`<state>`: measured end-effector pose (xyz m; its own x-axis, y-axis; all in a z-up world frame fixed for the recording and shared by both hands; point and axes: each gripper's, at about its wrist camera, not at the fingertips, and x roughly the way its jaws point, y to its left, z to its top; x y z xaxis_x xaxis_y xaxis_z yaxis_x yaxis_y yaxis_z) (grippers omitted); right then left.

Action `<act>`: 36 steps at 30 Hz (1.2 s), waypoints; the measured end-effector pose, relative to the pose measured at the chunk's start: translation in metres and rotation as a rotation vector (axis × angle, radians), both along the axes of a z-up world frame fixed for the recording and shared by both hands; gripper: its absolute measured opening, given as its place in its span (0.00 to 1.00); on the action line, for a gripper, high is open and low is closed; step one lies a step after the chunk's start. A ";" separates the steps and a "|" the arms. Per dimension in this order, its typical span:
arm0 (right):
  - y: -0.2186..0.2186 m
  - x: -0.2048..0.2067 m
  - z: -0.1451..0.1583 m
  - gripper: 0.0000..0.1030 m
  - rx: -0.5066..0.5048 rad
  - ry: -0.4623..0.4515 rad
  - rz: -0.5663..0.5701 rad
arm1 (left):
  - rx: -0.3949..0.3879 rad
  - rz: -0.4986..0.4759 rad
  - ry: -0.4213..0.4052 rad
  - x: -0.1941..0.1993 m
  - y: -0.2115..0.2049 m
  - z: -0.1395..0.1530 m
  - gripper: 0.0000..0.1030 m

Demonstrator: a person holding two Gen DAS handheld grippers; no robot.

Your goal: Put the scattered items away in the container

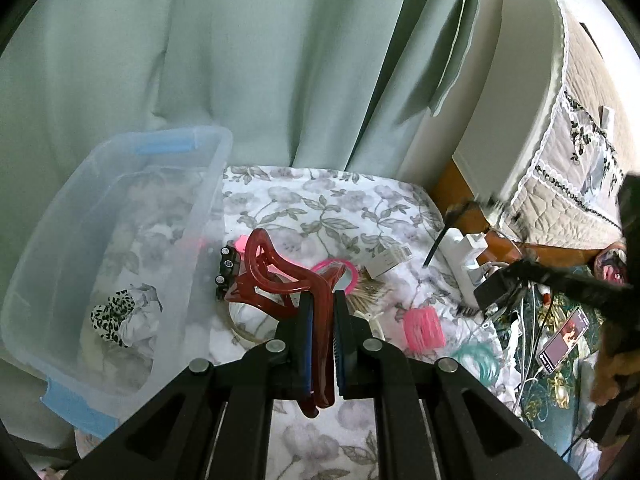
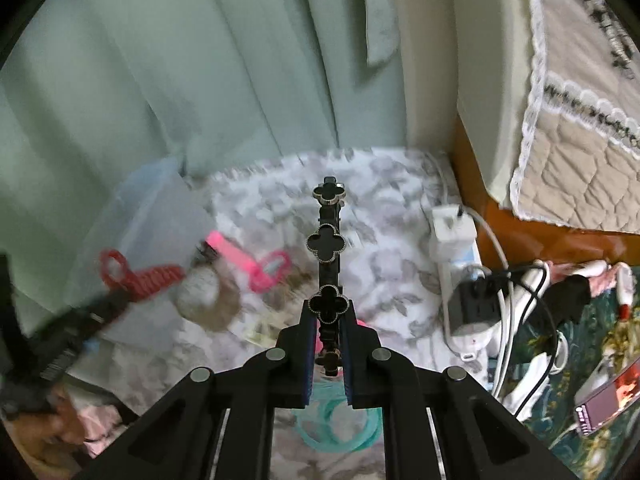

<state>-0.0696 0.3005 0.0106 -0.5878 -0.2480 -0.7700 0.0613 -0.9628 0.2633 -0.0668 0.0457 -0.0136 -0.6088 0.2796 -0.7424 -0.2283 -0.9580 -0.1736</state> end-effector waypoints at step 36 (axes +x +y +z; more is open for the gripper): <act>0.022 0.032 -0.087 0.13 -0.086 0.070 0.004 | -0.018 0.014 -0.005 0.004 0.000 -0.003 0.08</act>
<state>-0.0372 0.3224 -0.0769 -0.6385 -0.3138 -0.7028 0.0860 -0.9365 0.3400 -0.0623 0.0453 -0.0170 -0.6090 0.2575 -0.7502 -0.2137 -0.9641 -0.1574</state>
